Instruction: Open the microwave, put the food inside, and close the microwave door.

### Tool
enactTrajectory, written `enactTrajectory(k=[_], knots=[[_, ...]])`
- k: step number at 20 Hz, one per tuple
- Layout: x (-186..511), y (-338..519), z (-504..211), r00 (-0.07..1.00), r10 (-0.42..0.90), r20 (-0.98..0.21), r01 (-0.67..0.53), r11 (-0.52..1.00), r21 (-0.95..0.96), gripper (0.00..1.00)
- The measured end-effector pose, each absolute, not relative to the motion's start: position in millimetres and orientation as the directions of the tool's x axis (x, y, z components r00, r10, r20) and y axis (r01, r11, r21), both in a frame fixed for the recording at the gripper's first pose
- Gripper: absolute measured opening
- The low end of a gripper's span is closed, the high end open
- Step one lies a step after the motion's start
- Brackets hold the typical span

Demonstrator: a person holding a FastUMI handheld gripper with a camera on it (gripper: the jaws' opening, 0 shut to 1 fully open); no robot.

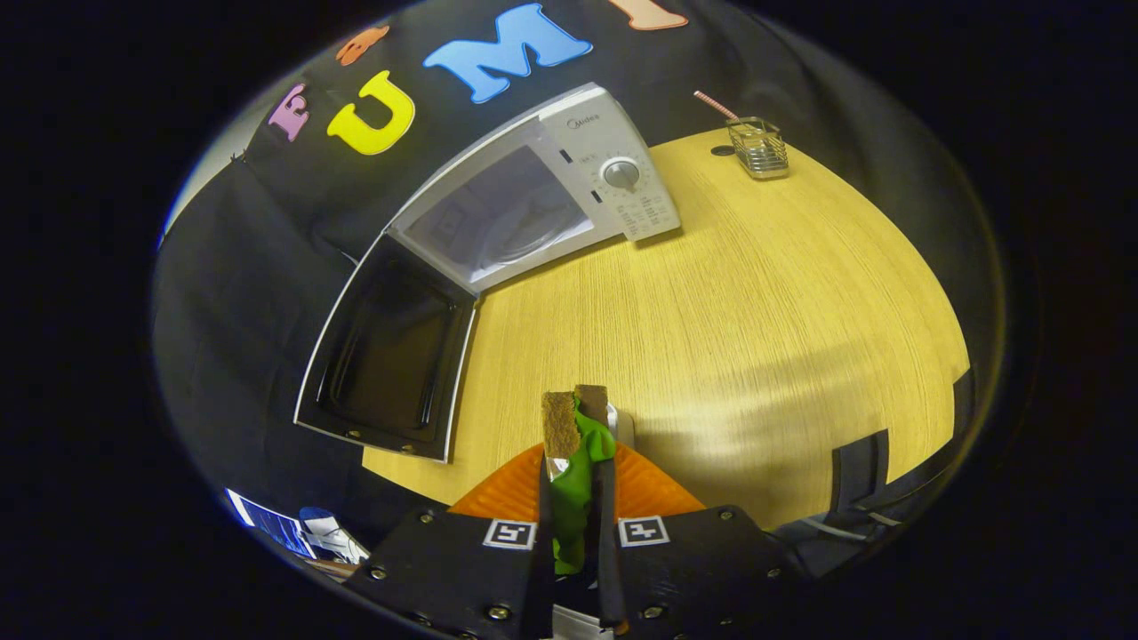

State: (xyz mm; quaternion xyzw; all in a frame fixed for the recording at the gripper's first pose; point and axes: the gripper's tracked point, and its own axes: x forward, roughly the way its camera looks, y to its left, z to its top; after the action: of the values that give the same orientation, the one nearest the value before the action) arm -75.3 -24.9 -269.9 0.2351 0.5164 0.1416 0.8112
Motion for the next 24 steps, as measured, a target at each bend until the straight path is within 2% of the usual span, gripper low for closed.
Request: enactTrajectory(k=[13, 24], knots=[[-21, 43, -230, 0.517, 0.497, -0.697, 0.012, 0.810, 0.587, 0.19], [44, 92, -230, 0.607, 0.491, -0.625, 0.050, 0.762, 0.646, 0.19]])
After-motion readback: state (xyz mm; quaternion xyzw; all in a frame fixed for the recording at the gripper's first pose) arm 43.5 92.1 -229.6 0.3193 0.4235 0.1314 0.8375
